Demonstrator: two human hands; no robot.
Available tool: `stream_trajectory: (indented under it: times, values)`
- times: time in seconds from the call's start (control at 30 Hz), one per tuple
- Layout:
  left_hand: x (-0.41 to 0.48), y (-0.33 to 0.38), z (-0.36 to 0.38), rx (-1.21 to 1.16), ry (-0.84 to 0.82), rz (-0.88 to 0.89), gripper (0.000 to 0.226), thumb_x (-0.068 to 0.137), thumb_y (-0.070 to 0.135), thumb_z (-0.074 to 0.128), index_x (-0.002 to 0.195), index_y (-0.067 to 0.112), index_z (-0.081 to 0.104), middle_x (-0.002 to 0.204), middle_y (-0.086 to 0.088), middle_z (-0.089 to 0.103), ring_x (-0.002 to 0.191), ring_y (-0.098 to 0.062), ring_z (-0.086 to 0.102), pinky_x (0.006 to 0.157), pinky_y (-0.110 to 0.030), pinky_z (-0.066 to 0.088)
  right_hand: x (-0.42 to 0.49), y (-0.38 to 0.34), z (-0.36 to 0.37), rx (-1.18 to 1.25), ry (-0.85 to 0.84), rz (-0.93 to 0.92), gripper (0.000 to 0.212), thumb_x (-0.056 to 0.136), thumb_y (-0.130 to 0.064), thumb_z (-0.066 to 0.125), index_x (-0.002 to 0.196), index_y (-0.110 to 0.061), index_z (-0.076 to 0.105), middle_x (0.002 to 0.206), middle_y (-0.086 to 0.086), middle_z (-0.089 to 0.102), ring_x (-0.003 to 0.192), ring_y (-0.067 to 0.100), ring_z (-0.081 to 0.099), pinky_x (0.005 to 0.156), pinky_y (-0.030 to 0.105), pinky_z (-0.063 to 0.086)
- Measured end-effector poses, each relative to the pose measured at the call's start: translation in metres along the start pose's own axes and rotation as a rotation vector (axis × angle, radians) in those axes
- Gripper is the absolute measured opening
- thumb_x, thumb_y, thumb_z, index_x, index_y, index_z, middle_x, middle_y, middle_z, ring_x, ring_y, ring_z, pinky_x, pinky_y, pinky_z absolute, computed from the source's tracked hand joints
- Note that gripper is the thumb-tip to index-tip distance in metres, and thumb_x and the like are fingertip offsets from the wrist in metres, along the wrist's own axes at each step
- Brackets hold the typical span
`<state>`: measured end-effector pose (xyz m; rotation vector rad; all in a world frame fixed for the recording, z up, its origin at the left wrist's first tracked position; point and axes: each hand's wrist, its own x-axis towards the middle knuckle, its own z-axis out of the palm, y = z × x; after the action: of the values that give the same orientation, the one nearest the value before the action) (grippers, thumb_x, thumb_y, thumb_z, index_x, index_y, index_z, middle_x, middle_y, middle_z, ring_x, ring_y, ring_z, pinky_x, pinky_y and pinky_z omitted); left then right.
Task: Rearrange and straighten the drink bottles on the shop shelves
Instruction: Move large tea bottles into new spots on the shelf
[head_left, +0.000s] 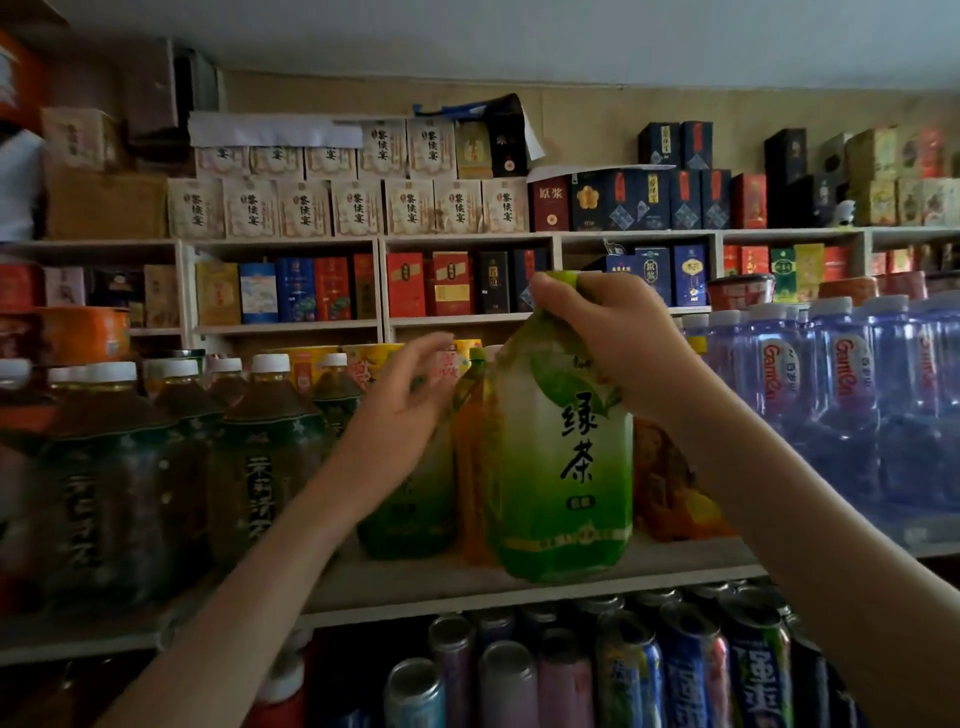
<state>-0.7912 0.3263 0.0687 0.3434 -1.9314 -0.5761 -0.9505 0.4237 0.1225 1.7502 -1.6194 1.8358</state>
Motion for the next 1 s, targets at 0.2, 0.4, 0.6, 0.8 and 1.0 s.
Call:
stream_trajectory:
  times: [0.2, 0.4, 0.6, 0.8, 1.0]
  values:
    - [0.008, -0.015, -0.065, 0.654, 0.028, 0.239, 0.043, 0.093, 0.012, 0.053, 0.134, 0.021, 0.046, 0.142, 0.009, 0.037, 0.131, -0.006, 0.028, 0.106, -0.025, 0.021, 0.008, -0.006, 0.060, 0.049, -0.038, 0.019, 0.045, 0.089, -0.047, 0.057, 0.082, -0.003, 0.066, 0.074, 0.017, 0.066, 0.067, 0.028, 0.066, 0.065, 0.038, 0.058]
    - [0.000, -0.031, -0.088, 1.255, -0.085, 0.222, 0.055, 0.089, 0.023, 0.054, 0.142, 0.024, 0.036, 0.151, 0.002, 0.028, 0.143, -0.019, 0.010, 0.111, -0.052, -0.010, 0.012, -0.009, 0.104, 0.015, 0.038, -0.060, 0.041, 0.090, -0.047, 0.055, 0.079, -0.008, 0.063, 0.064, 0.000, 0.057, 0.055, 0.012, 0.054, 0.045, 0.017, 0.042]
    - [-0.004, -0.050, -0.106, 1.263, -0.132, 0.033, 0.056, 0.093, 0.043, 0.044, 0.144, 0.027, 0.027, 0.154, 0.003, 0.017, 0.144, -0.018, 0.004, 0.114, -0.050, -0.001, 0.014, -0.005, 0.131, 0.000, 0.091, -0.058, 0.037, 0.091, -0.044, 0.056, 0.083, -0.008, 0.063, 0.070, 0.001, 0.062, 0.059, 0.011, 0.057, 0.047, 0.016, 0.044]
    - [-0.011, -0.055, -0.102, 1.027, -0.042, 0.132, 0.041, 0.094, 0.035, 0.045, 0.135, 0.031, 0.044, 0.146, 0.012, 0.036, 0.140, -0.011, 0.015, 0.113, -0.040, -0.005, 0.011, 0.000, 0.137, -0.016, 0.044, -0.006, 0.037, 0.091, -0.043, 0.056, 0.084, -0.008, 0.065, 0.074, 0.003, 0.065, 0.071, 0.017, 0.063, 0.062, 0.030, 0.054]
    - [-0.010, -0.044, -0.080, 0.710, 0.087, 0.204, 0.030, 0.095, 0.020, 0.047, 0.123, 0.026, 0.055, 0.125, 0.010, 0.057, 0.114, -0.001, 0.038, 0.111, -0.034, 0.009, 0.009, -0.001, 0.126, -0.014, 0.030, -0.016, 0.038, 0.090, -0.046, 0.055, 0.086, -0.010, 0.066, 0.076, 0.005, 0.067, 0.068, 0.017, 0.064, 0.054, 0.026, 0.053]
